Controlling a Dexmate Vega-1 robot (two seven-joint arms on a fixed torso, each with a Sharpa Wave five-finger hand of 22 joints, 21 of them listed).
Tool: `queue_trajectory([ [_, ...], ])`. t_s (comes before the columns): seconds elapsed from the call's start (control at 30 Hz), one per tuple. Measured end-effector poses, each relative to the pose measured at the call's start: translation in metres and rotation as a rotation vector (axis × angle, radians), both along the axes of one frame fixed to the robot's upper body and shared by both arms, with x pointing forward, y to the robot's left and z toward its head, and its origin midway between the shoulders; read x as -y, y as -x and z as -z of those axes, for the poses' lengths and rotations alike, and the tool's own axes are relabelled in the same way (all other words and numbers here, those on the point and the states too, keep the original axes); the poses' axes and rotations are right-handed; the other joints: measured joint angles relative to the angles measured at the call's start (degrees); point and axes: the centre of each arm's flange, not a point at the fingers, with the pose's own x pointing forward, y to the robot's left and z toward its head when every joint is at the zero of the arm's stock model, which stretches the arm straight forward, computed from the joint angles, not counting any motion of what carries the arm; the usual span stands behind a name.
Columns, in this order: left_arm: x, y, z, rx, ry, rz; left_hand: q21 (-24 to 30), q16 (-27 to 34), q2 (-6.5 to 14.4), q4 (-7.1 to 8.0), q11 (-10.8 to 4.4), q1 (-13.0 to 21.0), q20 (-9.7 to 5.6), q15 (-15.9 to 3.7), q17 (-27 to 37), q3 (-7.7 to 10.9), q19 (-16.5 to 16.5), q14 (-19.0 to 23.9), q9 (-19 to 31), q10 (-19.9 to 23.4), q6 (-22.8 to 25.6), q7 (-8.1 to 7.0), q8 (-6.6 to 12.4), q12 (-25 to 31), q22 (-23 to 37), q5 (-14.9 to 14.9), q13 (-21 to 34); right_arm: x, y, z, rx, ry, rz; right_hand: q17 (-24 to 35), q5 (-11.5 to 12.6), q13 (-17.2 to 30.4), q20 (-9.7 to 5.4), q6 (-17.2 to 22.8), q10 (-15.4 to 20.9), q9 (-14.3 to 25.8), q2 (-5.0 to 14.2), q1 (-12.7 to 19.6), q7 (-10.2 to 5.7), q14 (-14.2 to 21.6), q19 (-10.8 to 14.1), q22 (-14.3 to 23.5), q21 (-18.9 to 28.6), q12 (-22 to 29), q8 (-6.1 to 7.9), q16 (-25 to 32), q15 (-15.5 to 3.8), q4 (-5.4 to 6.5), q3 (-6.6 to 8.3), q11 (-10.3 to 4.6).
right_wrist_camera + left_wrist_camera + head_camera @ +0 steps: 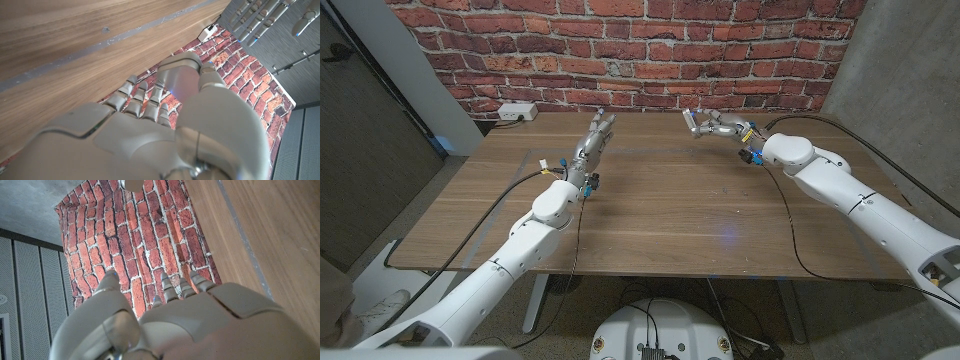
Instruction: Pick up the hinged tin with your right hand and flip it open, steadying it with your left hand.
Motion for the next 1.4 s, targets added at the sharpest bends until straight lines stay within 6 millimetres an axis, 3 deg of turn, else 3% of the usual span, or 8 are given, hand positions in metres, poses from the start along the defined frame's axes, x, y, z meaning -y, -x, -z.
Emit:
queue_trajectory([
  [0.4,0.004,-0.003,-0.009,0.012,-0.046,0.008,0.0,0.0,-1.2,-0.96,-0.24,1.6,0.80,0.02,0.0,-0.11,-0.4,-0.6,0.0,-0.2,-0.3,-0.31,0.00,0.0,0.0,-0.3,0.3,-0.011,0.006,0.000,-0.013,-0.028,-0.071,0.0,0.0,0.3,0.00,0.3,0.3,0.0,0.05,0.0,0.31,0.0,0.0,0.0,0.0,0.0,0.00,0.0,0.00,0.11,-0.24,0.31],
  [0.6,0.006,-0.005,-0.010,0.011,-0.052,0.016,0.0,0.0,-1.8,-1.35,0.07,2.2,0.92,0.02,0.0,-0.50,-0.6,-0.6,0.0,1.7,-0.3,-0.31,0.00,0.5,0.0,-0.5,0.3,-0.017,0.011,-0.002,-0.008,-0.036,-0.096,0.0,0.0,0.3,0.00,0.3,0.3,0.0,0.06,-0.1,0.31,0.0,0.0,0.0,0.0,0.0,0.00,0.0,0.00,0.10,-0.24,0.31],
  [1.0,0.011,-0.007,-0.014,0.025,-0.084,0.044,0.0,0.3,-4.2,-2.43,-2.91,3.2,1.52,0.00,0.2,-0.72,-1.2,-0.6,0.0,6.5,-0.3,-0.31,0.00,1.4,0.0,-0.5,0.3,-0.025,0.018,-0.002,-0.003,-0.056,-0.145,0.0,0.0,0.5,-0.01,0.6,0.3,0.0,0.07,-0.1,0.00,0.0,0.0,0.0,0.0,-0.3,0.00,0.0,0.00,0.33,-0.46,0.30],
  [1.27,0.012,-0.005,-0.017,0.043,-0.125,0.036,0.0,0.3,-4.4,-2.94,-3.12,4.7,2.87,-0.03,0.0,-0.83,-1.7,-1.3,0.0,6.7,-0.4,-0.41,0.00,1.2,0.0,-0.5,0.3,-0.029,0.021,-0.002,-0.003,-0.063,-0.165,0.0,0.1,0.5,-0.01,0.8,0.6,0.0,0.06,-0.1,0.22,0.0,0.0,0.0,0.0,-0.4,0.00,0.0,0.00,0.33,-0.46,0.61],
  [1.4,0.014,-0.003,-0.019,0.053,-0.140,0.031,0.0,0.3,-5.9,-3.64,-3.96,6.4,3.58,0.02,0.1,-1.07,-1.8,-2.5,0.0,6.4,-0.6,-0.16,0.00,0.9,0.0,-0.5,0.3,-0.031,0.022,-0.003,-0.002,-0.064,-0.173,0.0,0.2,0.5,-0.01,0.8,0.6,0.0,0.06,-0.1,0.21,0.0,0.0,0.0,0.0,-0.3,0.00,0.0,0.00,0.33,-0.46,0.62],
])
